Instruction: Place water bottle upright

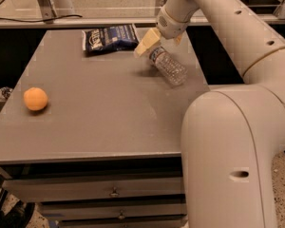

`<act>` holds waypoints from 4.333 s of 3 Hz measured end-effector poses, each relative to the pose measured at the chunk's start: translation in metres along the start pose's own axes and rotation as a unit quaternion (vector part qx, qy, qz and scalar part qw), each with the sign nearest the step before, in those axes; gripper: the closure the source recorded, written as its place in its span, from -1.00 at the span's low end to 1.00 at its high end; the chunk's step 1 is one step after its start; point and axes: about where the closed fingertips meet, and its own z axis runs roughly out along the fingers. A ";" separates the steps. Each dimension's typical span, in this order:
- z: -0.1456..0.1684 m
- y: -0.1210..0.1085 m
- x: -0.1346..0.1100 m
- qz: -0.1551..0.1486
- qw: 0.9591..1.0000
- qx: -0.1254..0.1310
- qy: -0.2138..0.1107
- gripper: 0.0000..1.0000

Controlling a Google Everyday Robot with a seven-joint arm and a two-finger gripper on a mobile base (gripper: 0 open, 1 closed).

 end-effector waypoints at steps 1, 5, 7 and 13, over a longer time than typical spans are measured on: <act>0.012 0.008 0.013 -0.014 0.999 0.008 0.032 -0.68; -0.044 -0.035 0.015 -0.064 0.987 0.146 0.031 1.00; -0.121 -0.020 0.014 -0.032 0.985 0.095 -0.139 1.00; -0.158 0.056 -0.037 -0.110 0.877 -0.076 -0.462 1.00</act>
Offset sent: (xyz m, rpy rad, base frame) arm -0.0217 -0.0275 -0.0134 -0.2335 -0.0113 0.0488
